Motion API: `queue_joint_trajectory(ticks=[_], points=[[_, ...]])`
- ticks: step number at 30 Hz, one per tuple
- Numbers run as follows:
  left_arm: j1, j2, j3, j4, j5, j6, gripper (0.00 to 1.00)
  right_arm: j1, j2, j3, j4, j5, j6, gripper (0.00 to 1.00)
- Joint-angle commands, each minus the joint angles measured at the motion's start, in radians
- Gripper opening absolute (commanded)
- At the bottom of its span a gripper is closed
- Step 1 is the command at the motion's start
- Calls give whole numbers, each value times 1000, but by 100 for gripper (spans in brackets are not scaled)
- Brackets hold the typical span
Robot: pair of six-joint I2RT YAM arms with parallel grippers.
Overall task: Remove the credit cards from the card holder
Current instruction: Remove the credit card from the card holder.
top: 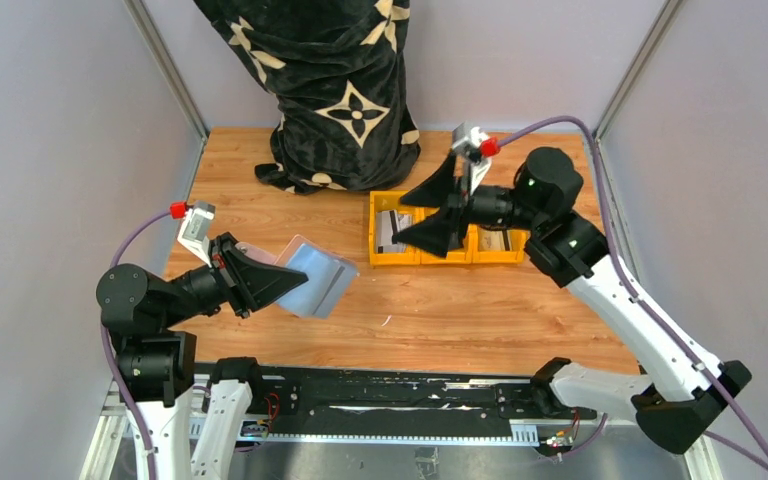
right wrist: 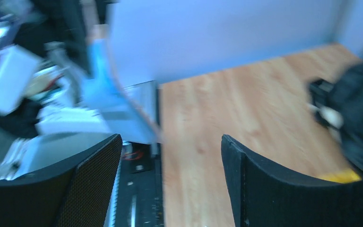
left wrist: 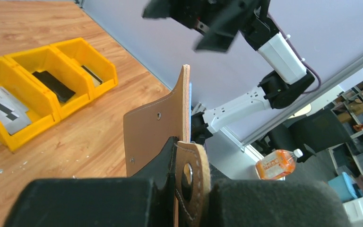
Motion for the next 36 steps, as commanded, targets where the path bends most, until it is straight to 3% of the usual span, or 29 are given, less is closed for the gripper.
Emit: queue_joint_trajectory(ticks=[1, 15, 19, 22, 29, 31, 32, 34, 36], points=[[-3, 14, -2, 47, 47, -50, 0, 140, 39, -38, 170, -266, 25, 80], [-2, 30, 13, 66, 101, -121, 0, 370, 234, 53, 81, -256, -154, 83], [-2, 32, 12, 66, 113, -126, 0, 400, 277, 89, 101, -263, -131, 76], [-3, 29, 8, 62, 117, -123, 0, 411, 305, 103, 161, -278, -69, 65], [-2, 24, 13, -30, 102, -13, 0, 411, 349, 102, 326, -284, 144, 17], [-2, 24, 16, -72, 91, 35, 0, 411, 361, 108, 345, -276, 208, 12], [-2, 25, 17, -94, 84, 77, 4, 411, 370, 115, 351, -271, 238, 11], [-2, 26, 23, -130, 61, 123, 28, 410, 388, 130, 338, -259, 280, 10], [-2, 22, 40, -170, 14, 195, 44, 405, 402, 140, 294, -224, 303, 4]])
